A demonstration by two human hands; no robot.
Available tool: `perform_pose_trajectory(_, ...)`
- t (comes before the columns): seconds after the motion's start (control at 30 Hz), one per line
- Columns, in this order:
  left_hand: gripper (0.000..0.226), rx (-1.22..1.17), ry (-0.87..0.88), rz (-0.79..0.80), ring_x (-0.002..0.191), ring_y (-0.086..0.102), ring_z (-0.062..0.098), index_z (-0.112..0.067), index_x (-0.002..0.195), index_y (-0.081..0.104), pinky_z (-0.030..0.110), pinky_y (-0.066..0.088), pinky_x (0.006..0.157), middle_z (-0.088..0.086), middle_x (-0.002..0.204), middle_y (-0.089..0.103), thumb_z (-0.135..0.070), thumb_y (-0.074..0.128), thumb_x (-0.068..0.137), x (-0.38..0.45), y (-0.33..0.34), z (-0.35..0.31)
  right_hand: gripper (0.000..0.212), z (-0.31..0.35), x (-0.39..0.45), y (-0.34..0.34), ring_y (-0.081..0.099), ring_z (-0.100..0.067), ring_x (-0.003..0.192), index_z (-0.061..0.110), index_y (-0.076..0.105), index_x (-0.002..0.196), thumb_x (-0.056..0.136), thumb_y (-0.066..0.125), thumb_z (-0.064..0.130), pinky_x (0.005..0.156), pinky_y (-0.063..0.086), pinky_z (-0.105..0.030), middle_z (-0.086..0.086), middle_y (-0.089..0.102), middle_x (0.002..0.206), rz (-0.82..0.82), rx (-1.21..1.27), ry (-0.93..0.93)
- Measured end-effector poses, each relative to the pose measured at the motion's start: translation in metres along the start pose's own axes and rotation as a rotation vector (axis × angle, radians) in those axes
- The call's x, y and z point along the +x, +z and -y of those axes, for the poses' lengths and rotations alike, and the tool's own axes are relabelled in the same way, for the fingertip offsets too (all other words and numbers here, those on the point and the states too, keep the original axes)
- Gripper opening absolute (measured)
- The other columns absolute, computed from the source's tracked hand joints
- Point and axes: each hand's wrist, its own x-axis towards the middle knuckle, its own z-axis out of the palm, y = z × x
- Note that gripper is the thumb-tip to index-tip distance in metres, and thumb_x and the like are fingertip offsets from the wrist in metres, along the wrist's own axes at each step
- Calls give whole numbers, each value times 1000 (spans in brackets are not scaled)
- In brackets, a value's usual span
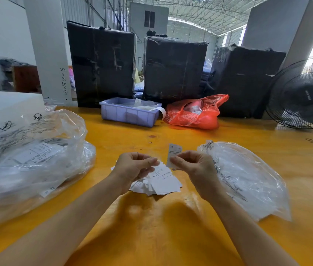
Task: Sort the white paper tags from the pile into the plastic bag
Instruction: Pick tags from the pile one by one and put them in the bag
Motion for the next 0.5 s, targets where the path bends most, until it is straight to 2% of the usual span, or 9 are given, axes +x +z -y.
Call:
perform_pose_trajectory(0.1, 14, 52, 11, 5, 47, 58, 8, -2, 77, 63, 16, 47, 46, 4, 58, 66, -4, 76, 72, 0, 0, 1, 32, -1, 4, -4, 70, -14, 74, 22, 56, 97, 78, 73, 3, 64, 53, -20, -7, 70, 79, -32, -24, -43)
perform_pose_trajectory(0.23, 14, 102, 21, 20, 46, 55, 8, -5, 72, 63, 16, 47, 47, -1, 53, 61, -2, 76, 73, 0, 1, 2, 17, -3, 6, -5, 69, -17, 85, 25, 65, 89, 84, 68, 9, 70, 56, -24, -1, 70, 89, -28, -199, -121)
perform_pose_trajectory(0.37, 12, 127, 31, 57, 43, 54, 6, -4, 71, 63, 15, 46, 45, -2, 53, 62, 0, 75, 74, -1, 2, 3, 12, -5, 5, -4, 67, -14, 81, 20, 69, 90, 85, 68, 10, 68, 57, -25, 8, 67, 84, -44, -313, -167)
perform_pose_trajectory(0.5, 11, 154, 28, 81, 46, 56, 5, -4, 73, 64, 15, 47, 49, -2, 54, 64, -2, 75, 74, -2, 3, 3, 11, -5, 6, -4, 67, -10, 81, 18, 69, 91, 84, 68, 10, 67, 57, -23, 10, 66, 84, -84, -333, -217)
